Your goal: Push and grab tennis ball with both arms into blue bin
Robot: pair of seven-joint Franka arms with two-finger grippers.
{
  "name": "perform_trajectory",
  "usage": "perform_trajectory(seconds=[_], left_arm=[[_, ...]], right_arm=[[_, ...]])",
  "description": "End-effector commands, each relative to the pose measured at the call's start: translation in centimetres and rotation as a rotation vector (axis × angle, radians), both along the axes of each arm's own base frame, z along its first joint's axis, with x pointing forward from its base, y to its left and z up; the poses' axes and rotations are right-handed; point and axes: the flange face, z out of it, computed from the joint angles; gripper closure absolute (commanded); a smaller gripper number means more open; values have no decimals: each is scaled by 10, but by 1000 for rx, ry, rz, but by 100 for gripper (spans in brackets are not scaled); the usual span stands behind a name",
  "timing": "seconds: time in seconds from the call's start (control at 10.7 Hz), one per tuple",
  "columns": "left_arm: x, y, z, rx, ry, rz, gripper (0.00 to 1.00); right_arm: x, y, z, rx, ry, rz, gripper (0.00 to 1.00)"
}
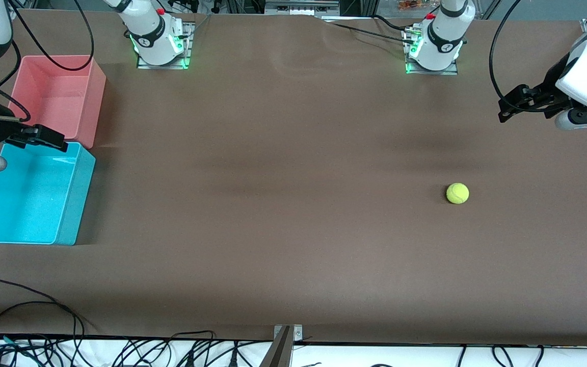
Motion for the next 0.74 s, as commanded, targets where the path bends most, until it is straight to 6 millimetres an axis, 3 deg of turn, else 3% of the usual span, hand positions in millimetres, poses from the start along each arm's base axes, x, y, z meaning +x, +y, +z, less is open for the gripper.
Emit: perform_trajectory(seconds=[0.0,0.28,0.47,0.65], left_arm=[[11,2,11,21,-27,12,0],[14,8,6,15,-18,7,0],[14,-3,5,23,-17,-1,0],[15,-1,5,19,-18,2,0]], right_arm=[[1,-1,5,17,3,13,0],[2,1,3,18,8,16,0],[1,1,4,18,8,14,0],[2,1,2,18,9,16,0]])
